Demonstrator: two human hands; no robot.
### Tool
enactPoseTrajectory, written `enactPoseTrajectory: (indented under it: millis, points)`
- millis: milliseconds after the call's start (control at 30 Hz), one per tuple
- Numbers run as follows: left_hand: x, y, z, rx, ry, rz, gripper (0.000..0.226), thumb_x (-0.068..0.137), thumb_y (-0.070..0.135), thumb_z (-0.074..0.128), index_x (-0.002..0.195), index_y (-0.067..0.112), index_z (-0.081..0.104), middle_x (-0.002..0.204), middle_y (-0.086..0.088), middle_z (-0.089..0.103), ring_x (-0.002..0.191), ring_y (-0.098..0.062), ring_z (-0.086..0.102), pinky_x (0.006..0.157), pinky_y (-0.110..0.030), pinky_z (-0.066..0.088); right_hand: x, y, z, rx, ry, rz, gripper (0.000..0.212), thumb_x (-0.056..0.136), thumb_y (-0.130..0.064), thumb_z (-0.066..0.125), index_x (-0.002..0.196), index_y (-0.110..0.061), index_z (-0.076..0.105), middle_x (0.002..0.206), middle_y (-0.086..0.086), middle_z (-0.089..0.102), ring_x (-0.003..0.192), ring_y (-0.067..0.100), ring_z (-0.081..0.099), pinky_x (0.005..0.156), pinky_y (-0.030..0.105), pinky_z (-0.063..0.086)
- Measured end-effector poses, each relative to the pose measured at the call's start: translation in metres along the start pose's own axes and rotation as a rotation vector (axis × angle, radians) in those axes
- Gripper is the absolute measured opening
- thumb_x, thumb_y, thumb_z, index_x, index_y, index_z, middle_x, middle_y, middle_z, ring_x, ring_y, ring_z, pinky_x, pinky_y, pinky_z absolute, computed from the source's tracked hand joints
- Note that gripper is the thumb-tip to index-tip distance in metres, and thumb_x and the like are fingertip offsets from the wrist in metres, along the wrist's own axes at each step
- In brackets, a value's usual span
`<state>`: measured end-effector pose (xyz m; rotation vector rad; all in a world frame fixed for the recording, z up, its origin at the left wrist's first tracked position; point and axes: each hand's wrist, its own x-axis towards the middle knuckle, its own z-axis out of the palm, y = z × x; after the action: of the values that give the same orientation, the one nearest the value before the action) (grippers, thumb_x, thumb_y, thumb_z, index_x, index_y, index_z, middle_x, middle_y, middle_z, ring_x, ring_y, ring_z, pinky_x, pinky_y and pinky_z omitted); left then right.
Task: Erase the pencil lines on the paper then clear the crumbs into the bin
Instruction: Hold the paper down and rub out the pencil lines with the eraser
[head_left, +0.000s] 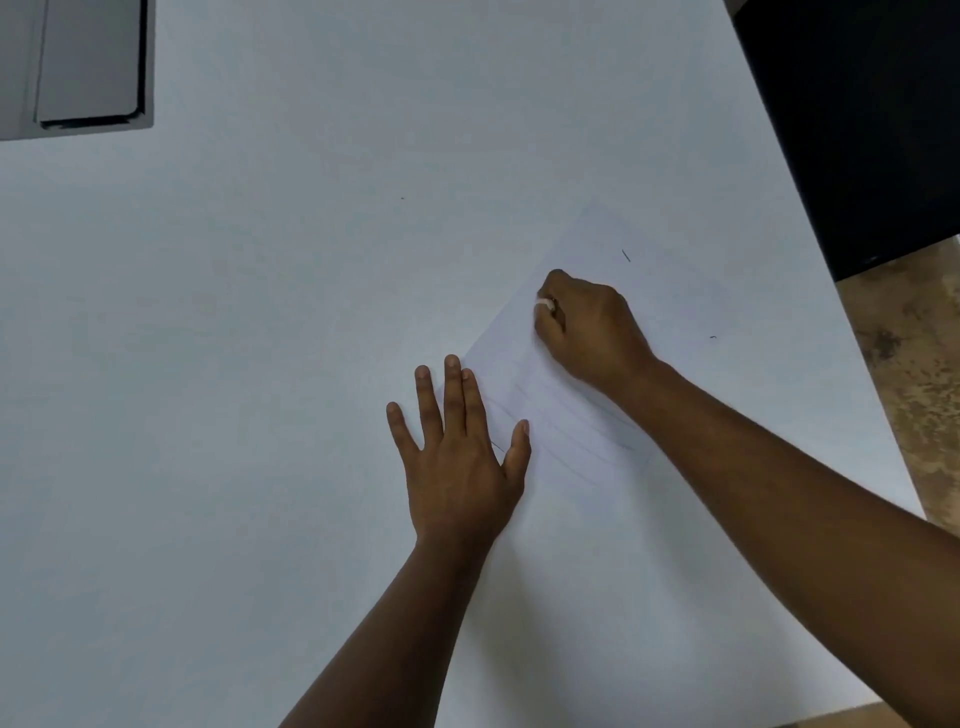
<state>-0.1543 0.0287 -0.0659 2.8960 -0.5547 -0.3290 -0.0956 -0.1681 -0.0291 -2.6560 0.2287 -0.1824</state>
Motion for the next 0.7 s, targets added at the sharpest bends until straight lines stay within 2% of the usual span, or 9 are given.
enactPoseTrajectory:
  millis: [67, 133, 233, 333, 433, 567, 633, 700]
  points:
    - [0.000, 0.000, 0.000, -0.004, 0.007, -0.001, 0.083, 0.101, 0.068, 0.012, 0.163, 0.012, 0.005, 0.172, -0.004, -0.003, 0.157, -0.027, -0.015, 0.124, -0.062, -0.001, 0.001, -0.003, -0.002, 0.025, -0.016, 0.011, 0.012, 0.092, -0.013, 0.051, 0.086, -0.004, 0.057, 0.067, 0.007, 0.059, 0.057, 0.027, 0.055, 0.056, 0.039, 0.050]
    - [0.000, 0.001, 0.002, -0.008, 0.030, 0.002, 0.083, 0.102, 0.066, 0.016, 0.163, 0.010, 0.009, 0.172, -0.006, -0.001, 0.158, -0.028, -0.011, 0.124, -0.063, 0.001, -0.006, -0.019, 0.003, 0.099, -0.042, -0.036, 0.011, 0.093, -0.015, 0.054, 0.091, -0.005, 0.059, 0.068, 0.007, 0.062, 0.060, 0.028, 0.058, 0.058, 0.034, 0.048]
    - [-0.001, 0.002, 0.003, -0.013, 0.063, 0.003, 0.083, 0.102, 0.066, 0.020, 0.163, 0.010, 0.014, 0.172, -0.007, 0.005, 0.159, -0.028, -0.005, 0.125, -0.062, 0.002, -0.021, -0.047, 0.017, 0.106, -0.188, -0.150, 0.012, 0.096, -0.019, 0.053, 0.096, -0.009, 0.059, 0.072, 0.002, 0.061, 0.062, 0.022, 0.056, 0.059, 0.031, 0.046]
    - [-0.001, 0.001, 0.004, -0.003, 0.052, 0.004, 0.083, 0.103, 0.065, 0.020, 0.163, 0.009, 0.012, 0.172, -0.008, 0.005, 0.159, -0.028, -0.005, 0.125, -0.062, 0.002, -0.010, -0.040, 0.021, 0.023, -0.154, -0.204, 0.018, 0.095, -0.022, 0.045, 0.094, -0.009, 0.058, 0.074, 0.006, 0.060, 0.060, 0.027, 0.054, 0.056, 0.034, 0.045]
    - [-0.001, 0.002, 0.002, 0.012, 0.009, -0.005, 0.083, 0.102, 0.066, 0.014, 0.163, 0.010, 0.004, 0.172, -0.007, -0.003, 0.158, -0.026, -0.012, 0.124, -0.061, -0.002, 0.017, -0.012, 0.008, -0.049, -0.034, -0.123, 0.027, 0.091, -0.027, 0.036, 0.091, -0.008, 0.055, 0.075, 0.010, 0.059, 0.064, 0.035, 0.057, 0.057, 0.040, 0.048]
    - [0.001, 0.002, 0.002, 0.005, 0.002, -0.015, 0.084, 0.101, 0.068, 0.011, 0.163, 0.011, 0.001, 0.172, -0.006, -0.007, 0.157, -0.025, -0.015, 0.124, -0.061, -0.004, 0.037, 0.001, -0.001, -0.037, 0.011, 0.008, 0.017, 0.090, -0.019, 0.043, 0.085, -0.006, 0.052, 0.068, 0.010, 0.058, 0.061, 0.033, 0.057, 0.056, 0.038, 0.044]
    - [0.000, 0.002, 0.003, 0.004, 0.009, -0.011, 0.084, 0.101, 0.067, 0.011, 0.163, 0.010, 0.003, 0.172, -0.007, -0.005, 0.158, -0.026, -0.013, 0.124, -0.062, -0.002, 0.023, -0.015, 0.006, 0.021, 0.002, -0.012, 0.018, 0.090, -0.022, 0.046, 0.088, -0.006, 0.055, 0.069, 0.010, 0.061, 0.061, 0.034, 0.058, 0.058, 0.036, 0.045]
    - [0.001, 0.002, 0.004, -0.001, 0.028, -0.006, 0.084, 0.102, 0.067, 0.012, 0.163, 0.010, 0.006, 0.172, -0.007, -0.001, 0.158, -0.027, -0.009, 0.124, -0.062, -0.001, -0.001, -0.035, 0.016, 0.076, -0.100, -0.109, 0.016, 0.092, -0.022, 0.047, 0.092, -0.008, 0.056, 0.069, 0.006, 0.060, 0.061, 0.031, 0.057, 0.058, 0.035, 0.047]
